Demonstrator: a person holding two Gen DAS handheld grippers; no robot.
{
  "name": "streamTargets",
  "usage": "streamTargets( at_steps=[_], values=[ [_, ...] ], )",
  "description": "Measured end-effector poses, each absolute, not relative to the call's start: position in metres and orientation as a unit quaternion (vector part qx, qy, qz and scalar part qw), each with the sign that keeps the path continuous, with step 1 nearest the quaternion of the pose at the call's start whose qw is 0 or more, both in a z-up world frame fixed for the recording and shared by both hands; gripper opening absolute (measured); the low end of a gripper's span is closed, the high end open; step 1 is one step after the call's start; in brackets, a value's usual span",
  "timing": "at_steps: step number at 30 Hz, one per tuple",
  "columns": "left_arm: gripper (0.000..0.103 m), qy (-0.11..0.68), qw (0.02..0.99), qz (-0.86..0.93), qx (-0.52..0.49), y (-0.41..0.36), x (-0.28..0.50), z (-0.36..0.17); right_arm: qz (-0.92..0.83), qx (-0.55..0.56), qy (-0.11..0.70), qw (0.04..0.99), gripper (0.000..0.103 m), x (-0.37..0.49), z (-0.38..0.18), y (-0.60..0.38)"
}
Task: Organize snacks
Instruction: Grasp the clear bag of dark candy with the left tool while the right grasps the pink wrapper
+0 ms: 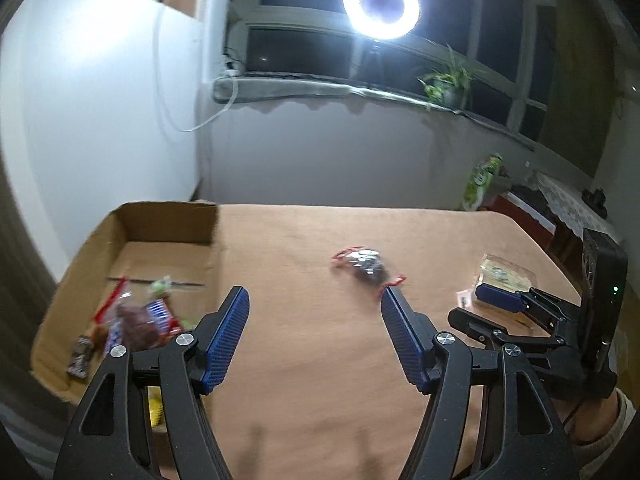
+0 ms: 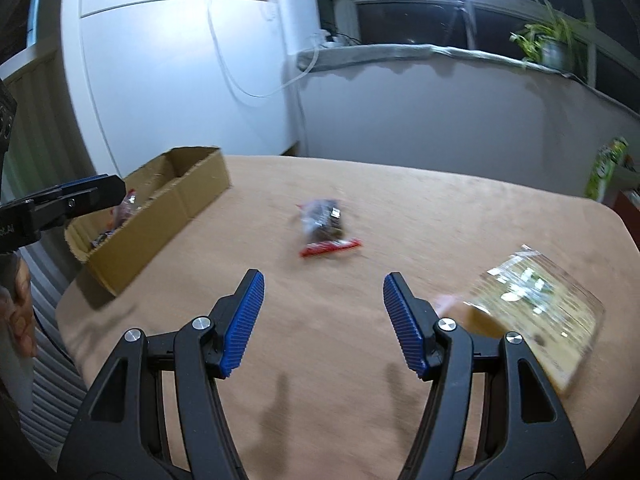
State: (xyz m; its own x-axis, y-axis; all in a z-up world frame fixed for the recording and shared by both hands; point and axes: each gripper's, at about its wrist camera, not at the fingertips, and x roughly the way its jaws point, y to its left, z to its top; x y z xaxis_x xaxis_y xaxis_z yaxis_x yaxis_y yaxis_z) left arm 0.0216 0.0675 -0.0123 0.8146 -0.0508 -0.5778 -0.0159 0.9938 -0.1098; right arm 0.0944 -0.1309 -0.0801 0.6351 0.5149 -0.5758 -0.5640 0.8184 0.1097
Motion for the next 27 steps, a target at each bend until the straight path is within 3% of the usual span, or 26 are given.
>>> streamTargets(
  at_steps=[16, 27],
  values=[
    [0.069, 0.345, 0.936, -0.057, -0.041, 0.014, 0.069, -0.035, 0.273, -0.030, 0.350, 0.896, 0.065, 0.106, -0.103, -0.172],
    [0.069, 0.412, 0.908, -0.058, -0.052, 0.002, 0.118, -0.082, 0.278, -0.055, 0.398, 0.873, 0.065, 0.119, -0.124, -0.159]
  ],
)
